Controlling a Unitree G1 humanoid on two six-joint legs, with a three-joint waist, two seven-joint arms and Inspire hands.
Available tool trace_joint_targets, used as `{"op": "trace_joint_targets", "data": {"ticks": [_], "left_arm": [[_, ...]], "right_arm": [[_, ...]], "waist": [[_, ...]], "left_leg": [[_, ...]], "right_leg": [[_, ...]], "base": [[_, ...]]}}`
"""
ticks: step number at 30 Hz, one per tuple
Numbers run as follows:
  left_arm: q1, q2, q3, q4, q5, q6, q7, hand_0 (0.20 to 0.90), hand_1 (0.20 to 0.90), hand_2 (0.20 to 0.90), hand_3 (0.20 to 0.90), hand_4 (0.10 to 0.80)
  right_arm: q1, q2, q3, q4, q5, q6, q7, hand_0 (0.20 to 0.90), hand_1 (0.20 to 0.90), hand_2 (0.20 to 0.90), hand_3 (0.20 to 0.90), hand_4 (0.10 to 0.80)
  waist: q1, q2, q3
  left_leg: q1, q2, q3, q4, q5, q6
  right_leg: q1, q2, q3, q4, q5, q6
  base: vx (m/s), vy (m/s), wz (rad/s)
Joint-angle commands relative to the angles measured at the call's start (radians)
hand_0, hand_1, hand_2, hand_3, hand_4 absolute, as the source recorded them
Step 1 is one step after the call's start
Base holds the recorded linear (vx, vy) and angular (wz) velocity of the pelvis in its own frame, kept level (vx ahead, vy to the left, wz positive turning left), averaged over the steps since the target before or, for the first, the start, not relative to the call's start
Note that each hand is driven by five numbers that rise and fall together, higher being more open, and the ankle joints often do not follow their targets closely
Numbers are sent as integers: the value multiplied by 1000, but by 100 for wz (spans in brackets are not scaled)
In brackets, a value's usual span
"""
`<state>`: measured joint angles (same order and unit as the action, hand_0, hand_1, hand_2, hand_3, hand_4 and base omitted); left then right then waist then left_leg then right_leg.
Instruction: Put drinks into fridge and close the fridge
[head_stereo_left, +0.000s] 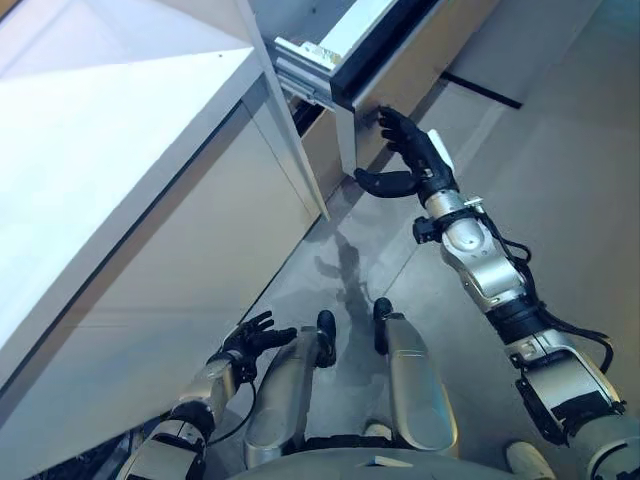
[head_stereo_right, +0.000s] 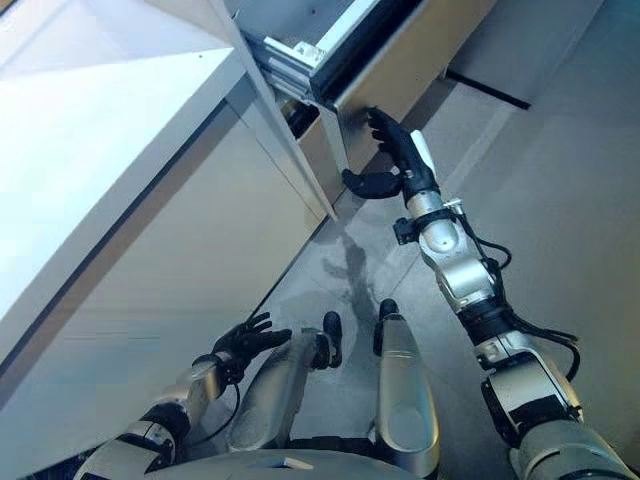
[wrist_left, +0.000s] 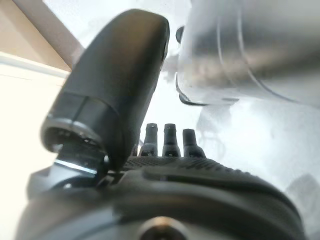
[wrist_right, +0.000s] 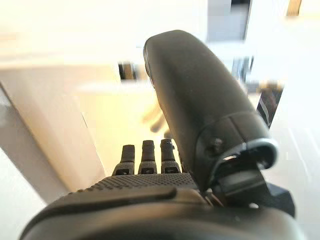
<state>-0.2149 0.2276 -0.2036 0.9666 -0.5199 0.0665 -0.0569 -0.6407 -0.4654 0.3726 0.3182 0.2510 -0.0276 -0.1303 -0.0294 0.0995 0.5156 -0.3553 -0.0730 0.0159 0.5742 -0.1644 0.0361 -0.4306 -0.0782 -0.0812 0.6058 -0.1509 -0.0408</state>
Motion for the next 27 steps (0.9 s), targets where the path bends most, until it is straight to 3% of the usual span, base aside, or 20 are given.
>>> {"op": "trace_joint_targets", "data": {"ticks": [1, 13, 27], "left_arm": [[44, 40, -37, -20, -11, -17, 9, 900, 900, 900, 900, 800], [44, 42, -73, 5, 29, -7, -6, 900, 900, 900, 900, 800], [67, 57, -74, 26, 62, 1, -16, 900, 900, 900, 900, 800]], "right_arm": [[-230, 103, 76, -93, -24, -85, 75, 900, 900, 900, 900, 800], [-331, 169, 112, -4, 41, -89, -16, 900, 900, 900, 900, 800], [-252, 63, 43, 57, 77, -98, -85, 900, 900, 900, 900, 800]], "waist": [[55, -20, -43], [99, -25, -68], [78, -69, -131]], "left_leg": [[16, -32, 24, 20, -48, 38], [82, -24, 12, -30, -33, 24], [195, -3, 22, -132, -28, 25]], "right_leg": [[88, -5, 12, -16, -23, -10], [176, -20, -19, -79, -9, -11], [287, -16, -19, -208, 22, 9]], "base": [[-27, 11, 21], [41, -3, 12], [5, -20, 1]]}}
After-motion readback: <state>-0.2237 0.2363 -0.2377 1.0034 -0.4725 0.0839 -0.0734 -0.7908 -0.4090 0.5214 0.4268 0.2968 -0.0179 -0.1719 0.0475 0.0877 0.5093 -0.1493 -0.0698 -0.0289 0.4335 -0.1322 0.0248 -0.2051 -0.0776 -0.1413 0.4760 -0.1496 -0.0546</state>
